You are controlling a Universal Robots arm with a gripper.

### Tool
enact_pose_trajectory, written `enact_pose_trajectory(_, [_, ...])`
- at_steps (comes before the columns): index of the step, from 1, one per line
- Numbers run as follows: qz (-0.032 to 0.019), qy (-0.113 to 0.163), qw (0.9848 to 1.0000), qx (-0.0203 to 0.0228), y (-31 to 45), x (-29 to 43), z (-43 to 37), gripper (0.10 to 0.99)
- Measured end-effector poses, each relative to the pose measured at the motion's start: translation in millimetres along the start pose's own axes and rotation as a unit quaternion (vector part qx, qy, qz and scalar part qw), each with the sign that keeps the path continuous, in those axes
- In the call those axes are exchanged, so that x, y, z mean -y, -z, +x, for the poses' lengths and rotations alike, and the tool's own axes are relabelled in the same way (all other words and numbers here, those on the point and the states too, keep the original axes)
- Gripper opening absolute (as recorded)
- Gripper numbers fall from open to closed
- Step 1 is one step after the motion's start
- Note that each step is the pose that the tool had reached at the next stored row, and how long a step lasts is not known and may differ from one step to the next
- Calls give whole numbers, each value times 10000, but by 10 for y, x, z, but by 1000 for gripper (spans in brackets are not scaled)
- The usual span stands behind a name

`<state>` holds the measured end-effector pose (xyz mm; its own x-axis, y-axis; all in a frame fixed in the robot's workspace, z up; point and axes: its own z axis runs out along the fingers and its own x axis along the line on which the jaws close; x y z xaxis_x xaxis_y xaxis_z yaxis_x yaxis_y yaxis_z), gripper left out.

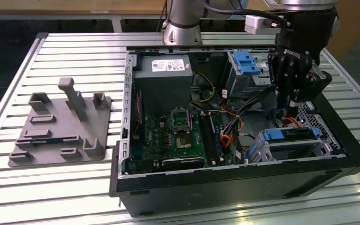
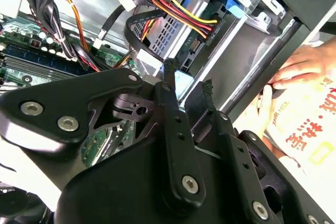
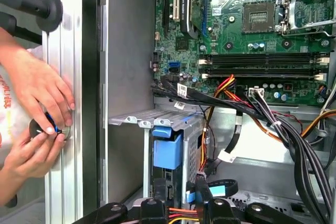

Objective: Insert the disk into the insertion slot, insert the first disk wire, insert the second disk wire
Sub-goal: 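Insert the second disk wire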

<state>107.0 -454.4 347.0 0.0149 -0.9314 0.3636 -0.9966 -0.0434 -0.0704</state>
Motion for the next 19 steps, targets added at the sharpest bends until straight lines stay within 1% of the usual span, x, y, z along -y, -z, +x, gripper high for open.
enact_pose_trajectory(3, [0, -1, 10000, 1, -11, 1, -4, 361])
enact_pose_trajectory(6, [-7, -17, 10000, -2, -18, 17, -12, 361])
enact_pose_trajectory(7, [-13, -33, 10000, -12, -17, 22, -18, 361])
enact_pose_trajectory(9, [-27, -64, 10000, -48, -17, 23, -29, 361])
enact_pose_trajectory(11, [-43, -102, 9999, -70, -17, 24, -44, 361])
enact_pose_trajectory(14, [-65, -156, 9998, -91, -17, 26, -70, 361])
enact_pose_trajectory(16, [-72, -173, 9998, -104, -17, 26, -91, 345])
enact_pose_trajectory(17, [-72, -173, 9998, -108, -19, 27, -99, 275])
enact_pose_trajectory(19, [-72, -173, 9998, -113, -24, 28, -113, 275])
